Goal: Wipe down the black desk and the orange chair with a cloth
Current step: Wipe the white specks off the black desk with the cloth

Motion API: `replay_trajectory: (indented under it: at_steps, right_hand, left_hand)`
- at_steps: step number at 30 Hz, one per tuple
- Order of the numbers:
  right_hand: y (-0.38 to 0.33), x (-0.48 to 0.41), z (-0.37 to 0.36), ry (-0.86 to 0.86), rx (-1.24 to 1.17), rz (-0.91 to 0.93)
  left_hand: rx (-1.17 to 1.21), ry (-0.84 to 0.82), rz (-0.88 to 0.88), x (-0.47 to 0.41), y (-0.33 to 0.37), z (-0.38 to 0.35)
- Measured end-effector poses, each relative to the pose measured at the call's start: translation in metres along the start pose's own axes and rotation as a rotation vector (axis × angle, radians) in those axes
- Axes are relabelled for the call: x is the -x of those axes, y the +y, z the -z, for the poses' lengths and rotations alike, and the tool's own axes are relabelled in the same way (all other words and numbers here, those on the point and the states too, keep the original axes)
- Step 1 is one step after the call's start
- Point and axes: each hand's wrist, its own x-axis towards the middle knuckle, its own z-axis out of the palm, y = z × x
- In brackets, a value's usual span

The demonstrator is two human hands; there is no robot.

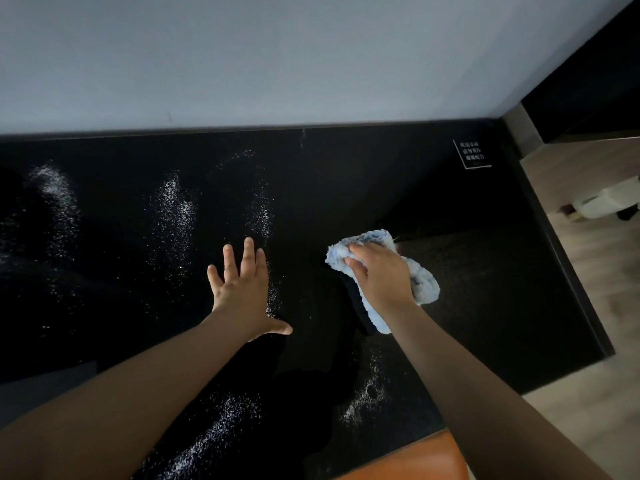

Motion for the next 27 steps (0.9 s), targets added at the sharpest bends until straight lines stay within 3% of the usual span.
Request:
replay_trajectory:
  at_steps: [22, 27]
  right_hand:
    - [0.0, 0.104, 0.001, -0.01, -0.006, -0.114]
    - [-0.002, 0.13, 0.001, 0.004, -0.019, -0.154]
  left_hand:
    - [0.055, 0.042, 0.002, 0.012, -0.008, 0.002]
    - [0.012, 0.018, -0.085, 0.039, -0.003, -0.021]
